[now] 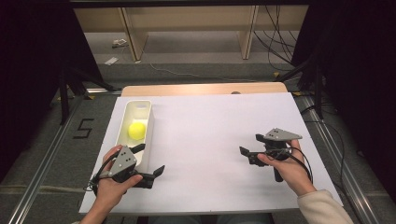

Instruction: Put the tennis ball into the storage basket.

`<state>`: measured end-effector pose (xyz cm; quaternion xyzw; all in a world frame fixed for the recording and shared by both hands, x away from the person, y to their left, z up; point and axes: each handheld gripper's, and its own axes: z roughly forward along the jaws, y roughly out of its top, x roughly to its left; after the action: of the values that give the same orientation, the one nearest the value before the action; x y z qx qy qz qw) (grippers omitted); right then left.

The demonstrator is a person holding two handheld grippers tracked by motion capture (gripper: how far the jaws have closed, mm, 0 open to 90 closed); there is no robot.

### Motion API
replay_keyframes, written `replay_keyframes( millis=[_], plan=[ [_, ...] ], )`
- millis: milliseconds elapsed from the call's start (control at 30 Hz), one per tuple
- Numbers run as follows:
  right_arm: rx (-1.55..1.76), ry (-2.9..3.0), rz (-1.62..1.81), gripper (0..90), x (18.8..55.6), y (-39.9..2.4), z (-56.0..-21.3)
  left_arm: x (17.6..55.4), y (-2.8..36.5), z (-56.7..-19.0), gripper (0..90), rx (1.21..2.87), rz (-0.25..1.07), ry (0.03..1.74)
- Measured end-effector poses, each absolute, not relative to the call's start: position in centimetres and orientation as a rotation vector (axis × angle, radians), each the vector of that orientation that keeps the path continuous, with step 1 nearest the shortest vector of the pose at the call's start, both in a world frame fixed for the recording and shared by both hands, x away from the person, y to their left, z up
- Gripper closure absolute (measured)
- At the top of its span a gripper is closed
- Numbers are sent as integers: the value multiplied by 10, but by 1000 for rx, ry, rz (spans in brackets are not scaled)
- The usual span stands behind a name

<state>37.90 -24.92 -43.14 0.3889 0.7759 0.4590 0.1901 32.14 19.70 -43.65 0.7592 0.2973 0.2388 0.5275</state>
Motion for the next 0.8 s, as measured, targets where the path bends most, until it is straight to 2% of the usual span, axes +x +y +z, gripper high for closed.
replay_keyframes(
  millis=[800],
  plan=[
    [1047,2197,1303,163,355,-261,-443,321,197,-436,6,1821,574,704]
  ],
)
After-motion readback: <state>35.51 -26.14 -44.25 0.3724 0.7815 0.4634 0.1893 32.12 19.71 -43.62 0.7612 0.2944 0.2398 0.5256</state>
